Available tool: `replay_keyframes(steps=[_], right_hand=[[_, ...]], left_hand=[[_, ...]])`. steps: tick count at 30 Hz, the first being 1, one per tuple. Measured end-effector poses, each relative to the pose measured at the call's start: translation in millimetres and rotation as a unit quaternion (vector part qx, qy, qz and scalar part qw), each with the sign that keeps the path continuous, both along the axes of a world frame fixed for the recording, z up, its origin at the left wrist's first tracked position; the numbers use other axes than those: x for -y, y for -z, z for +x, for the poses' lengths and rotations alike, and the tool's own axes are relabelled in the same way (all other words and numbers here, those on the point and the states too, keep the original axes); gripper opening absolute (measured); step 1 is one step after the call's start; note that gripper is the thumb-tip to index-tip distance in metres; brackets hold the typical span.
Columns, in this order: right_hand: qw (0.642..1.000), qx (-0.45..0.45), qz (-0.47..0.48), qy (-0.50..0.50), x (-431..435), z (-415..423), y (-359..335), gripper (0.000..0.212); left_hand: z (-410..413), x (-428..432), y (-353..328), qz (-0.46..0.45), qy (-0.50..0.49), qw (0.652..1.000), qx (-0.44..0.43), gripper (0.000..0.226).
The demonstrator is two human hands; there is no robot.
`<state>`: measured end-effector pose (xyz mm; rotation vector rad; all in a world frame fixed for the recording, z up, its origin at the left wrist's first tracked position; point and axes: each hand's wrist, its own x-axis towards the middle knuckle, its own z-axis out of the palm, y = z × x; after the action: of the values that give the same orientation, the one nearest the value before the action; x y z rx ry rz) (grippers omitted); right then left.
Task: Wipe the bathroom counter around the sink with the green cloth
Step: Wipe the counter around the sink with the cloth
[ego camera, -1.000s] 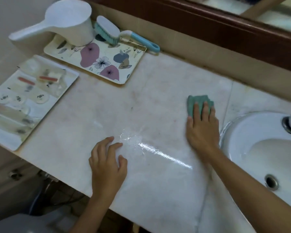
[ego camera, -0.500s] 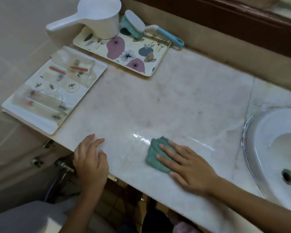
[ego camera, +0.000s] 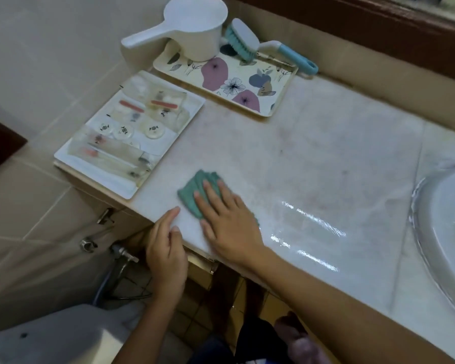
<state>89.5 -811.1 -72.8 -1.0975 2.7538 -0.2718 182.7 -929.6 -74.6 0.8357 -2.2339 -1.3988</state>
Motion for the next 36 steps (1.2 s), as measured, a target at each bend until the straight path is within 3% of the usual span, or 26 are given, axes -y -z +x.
replay_keyframes(steps=[4,7,9,12,15,16,20,22,23,24,25,27,29,30,31,32,35,36], right_hand=[[0.996,-0.007,0.002,-0.088,-85.8,58.7,-6.3,0.056],[0.998,-0.020,0.008,-0.059,-166.5,51.9,-9.6,0.054],[0.996,-0.018,0.013,0.082,-211.3,26.2,-8.9,0.053],[0.939,-0.016,0.008,0.344,-237.5,-20.9,-4.2,0.063],[0.889,-0.021,0.000,0.457,-202.0,-31.2,-2.2,0.064],[0.897,-0.025,-0.006,0.441,-185.7,-21.0,-0.7,0.061],[0.973,-0.006,-0.050,0.227,-140.0,52.3,-3.5,0.054],[0.969,0.047,-0.114,0.212,-139.7,69.3,-6.3,0.051],[0.952,0.083,-0.175,0.238,-140.0,71.7,-13.0,0.049],[0.914,0.131,-0.254,0.287,-138.5,70.9,-24.6,0.045],[0.850,0.190,-0.345,0.350,-136.7,66.4,-38.3,0.040],[0.643,0.340,-0.517,0.450,-136.6,48.5,-58.2,0.034],[0.422,0.465,-0.636,0.448,-141.2,30.0,-68.7,0.029],[0.358,0.482,-0.662,0.448,-143.4,21.5,-72.0,0.031],[0.346,0.479,-0.664,0.458,-144.9,13.5,-74.2,0.031],[0.366,0.464,-0.651,0.476,-146.4,5.0,-75.5,0.030],[0.526,0.381,-0.539,0.536,-152.2,-13.1,-73.4,0.030],[0.557,0.361,-0.513,0.545,-155.8,-16.8,-72.4,0.032]], left_hand=[[-2.7,-3.8,-5.0,-0.015,0.003,1.000,0.012,0.039],[-7.9,-15.2,-8.8,-0.077,0.039,0.996,0.029,0.038],[-12.5,-22.6,-9.7,-0.107,0.076,0.991,0.041,0.037],[-20.2,-34.7,-11.4,-0.132,0.136,0.981,0.046,0.036],[-26.5,-48.0,-11.2,-0.138,0.180,0.973,0.039,0.035],[-27.4,-53.7,-11.4,-0.135,0.196,0.971,0.035,0.036],[-28.1,-73.4,-14.7,-0.124,0.249,0.960,0.019,0.039],[-28.4,-79.6,-16.3,-0.109,0.264,0.958,0.001,0.035],[-28.4,-81.7,-17.1,-0.100,0.266,0.959,-0.012,0.036],[-28.0,-83.1,-18.3,-0.089,0.264,0.960,-0.023,0.038],[-27.8,-84.9,-20.3,-0.077,0.261,0.962,-0.030,0.041],[-28.6,-88.6,-25.4,-0.055,0.255,0.965,-0.035,0.044],[-30.4,-92.6,-30.2,-0.044,0.251,0.966,-0.042,0.042],[-31.4,-94.4,-32.3,-0.039,0.250,0.966,-0.046,0.042],[-32.2,-96.2,-34.3,-0.033,0.251,0.966,-0.046,0.042],[-32.7,-97.9,-36.5,-0.024,0.253,0.966,-0.042,0.041],[-32.6,-103.1,-37.7,-0.022,0.262,0.964,-0.040,0.035],[-32.1,-104.6,-36.5,-0.028,0.266,0.963,-0.037,0.033]])
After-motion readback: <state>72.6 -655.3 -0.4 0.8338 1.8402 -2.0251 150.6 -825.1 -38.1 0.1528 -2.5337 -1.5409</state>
